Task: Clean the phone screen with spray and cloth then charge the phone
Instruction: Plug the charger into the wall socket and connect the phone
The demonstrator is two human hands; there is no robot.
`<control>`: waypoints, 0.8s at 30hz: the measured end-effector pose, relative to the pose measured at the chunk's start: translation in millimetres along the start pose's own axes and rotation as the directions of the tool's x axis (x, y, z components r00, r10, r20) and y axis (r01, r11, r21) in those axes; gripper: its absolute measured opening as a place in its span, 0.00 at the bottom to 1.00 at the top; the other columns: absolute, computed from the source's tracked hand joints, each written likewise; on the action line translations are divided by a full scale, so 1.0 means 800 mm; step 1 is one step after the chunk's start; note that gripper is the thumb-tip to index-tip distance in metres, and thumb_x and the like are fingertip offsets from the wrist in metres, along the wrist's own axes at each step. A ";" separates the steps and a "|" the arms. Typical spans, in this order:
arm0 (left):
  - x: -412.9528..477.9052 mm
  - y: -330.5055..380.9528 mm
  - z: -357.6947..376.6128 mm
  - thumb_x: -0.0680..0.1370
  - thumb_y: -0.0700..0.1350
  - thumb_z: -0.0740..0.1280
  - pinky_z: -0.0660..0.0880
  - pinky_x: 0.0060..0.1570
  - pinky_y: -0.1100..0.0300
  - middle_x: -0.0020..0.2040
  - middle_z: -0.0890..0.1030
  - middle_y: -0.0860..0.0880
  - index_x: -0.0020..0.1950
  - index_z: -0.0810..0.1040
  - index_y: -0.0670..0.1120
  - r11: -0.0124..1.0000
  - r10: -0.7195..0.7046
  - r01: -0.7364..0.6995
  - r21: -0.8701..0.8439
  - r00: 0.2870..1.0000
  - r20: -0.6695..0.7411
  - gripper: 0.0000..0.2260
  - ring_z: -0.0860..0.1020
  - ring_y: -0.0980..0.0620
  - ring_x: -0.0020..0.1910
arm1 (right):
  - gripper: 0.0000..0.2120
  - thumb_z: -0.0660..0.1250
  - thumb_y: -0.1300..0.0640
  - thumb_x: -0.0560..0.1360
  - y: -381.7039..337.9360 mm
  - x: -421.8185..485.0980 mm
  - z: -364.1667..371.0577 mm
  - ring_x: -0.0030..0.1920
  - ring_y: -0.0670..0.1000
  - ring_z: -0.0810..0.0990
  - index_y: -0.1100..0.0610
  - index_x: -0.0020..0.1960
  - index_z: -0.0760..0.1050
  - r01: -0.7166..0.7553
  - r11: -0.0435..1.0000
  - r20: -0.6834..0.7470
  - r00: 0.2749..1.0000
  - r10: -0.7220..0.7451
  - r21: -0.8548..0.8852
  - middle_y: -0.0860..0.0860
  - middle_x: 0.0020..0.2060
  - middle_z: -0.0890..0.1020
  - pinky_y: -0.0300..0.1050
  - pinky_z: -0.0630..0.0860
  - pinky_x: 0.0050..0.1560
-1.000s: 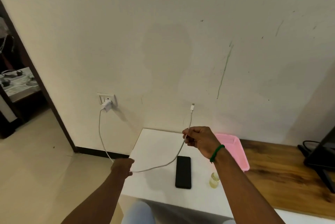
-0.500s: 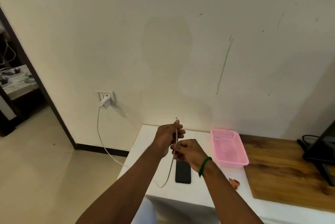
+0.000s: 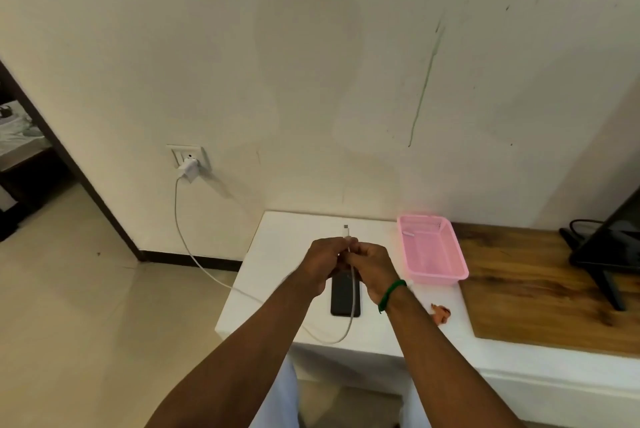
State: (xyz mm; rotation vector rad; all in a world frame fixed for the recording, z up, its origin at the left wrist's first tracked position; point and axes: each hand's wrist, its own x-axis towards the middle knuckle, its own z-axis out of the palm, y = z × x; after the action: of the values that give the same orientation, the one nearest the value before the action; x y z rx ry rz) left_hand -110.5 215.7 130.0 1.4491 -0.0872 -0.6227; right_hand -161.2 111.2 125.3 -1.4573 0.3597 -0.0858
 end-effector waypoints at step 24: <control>0.137 -0.168 -0.027 0.81 0.53 0.60 0.66 0.38 0.57 0.36 0.70 0.47 0.42 0.73 0.40 0.862 -0.393 0.489 0.131 0.810 -0.435 0.17 0.68 0.50 0.34 | 0.11 0.66 0.58 0.75 0.190 0.104 -0.030 0.36 0.54 0.74 0.63 0.38 0.80 -0.425 0.897 -0.488 0.812 0.320 -0.121 0.56 0.33 0.79 0.42 0.70 0.39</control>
State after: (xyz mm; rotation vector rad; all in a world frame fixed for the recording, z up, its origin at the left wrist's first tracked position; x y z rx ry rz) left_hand -55.6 187.4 -33.5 1.8254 0.5333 -0.7005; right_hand -114.2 83.9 -41.0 -1.5549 1.0744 -0.0693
